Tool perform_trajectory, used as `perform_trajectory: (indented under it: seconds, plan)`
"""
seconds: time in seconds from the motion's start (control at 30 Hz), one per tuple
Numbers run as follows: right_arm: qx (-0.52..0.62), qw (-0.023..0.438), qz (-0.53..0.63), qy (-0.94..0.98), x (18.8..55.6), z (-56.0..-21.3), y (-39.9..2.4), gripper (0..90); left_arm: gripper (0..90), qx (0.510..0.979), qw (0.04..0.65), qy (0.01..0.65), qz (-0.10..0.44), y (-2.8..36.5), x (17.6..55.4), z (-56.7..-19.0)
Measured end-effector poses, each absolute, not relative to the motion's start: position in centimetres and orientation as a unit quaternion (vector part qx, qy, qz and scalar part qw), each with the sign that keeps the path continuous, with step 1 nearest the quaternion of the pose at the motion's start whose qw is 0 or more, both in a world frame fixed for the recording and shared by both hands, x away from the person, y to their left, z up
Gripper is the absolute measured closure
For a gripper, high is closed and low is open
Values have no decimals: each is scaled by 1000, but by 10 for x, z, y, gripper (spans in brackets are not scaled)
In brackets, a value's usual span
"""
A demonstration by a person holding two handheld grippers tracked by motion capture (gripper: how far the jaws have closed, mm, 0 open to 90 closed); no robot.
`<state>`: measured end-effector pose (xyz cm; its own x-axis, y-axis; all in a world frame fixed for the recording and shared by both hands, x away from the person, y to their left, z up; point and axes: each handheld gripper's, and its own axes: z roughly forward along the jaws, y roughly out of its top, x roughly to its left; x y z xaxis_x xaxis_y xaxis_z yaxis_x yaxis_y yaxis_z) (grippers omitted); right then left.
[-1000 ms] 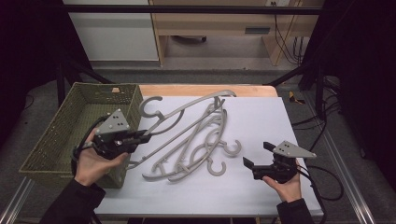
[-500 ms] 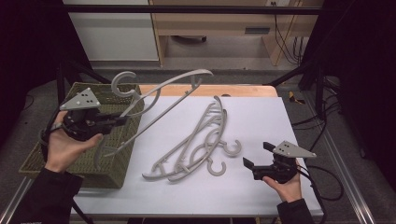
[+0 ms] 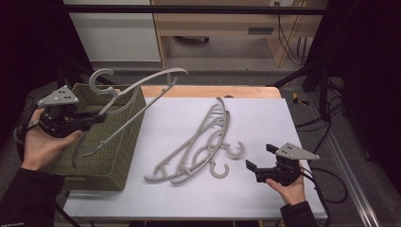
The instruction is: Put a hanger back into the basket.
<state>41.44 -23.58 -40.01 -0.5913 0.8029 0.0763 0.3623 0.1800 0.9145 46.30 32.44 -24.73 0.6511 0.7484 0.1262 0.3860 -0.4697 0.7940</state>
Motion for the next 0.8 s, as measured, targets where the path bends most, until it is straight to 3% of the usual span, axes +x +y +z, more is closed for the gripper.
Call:
perform_trajectory:
  seconds: [0.37,0.8]
  plan:
    - [395,217,500,740,416,-402,-234,40,800,814,350,390,252,373,474,-265]
    - [394,216,499,742,416,-402,-233,40,800,804,331,419,261,404,483,-284]
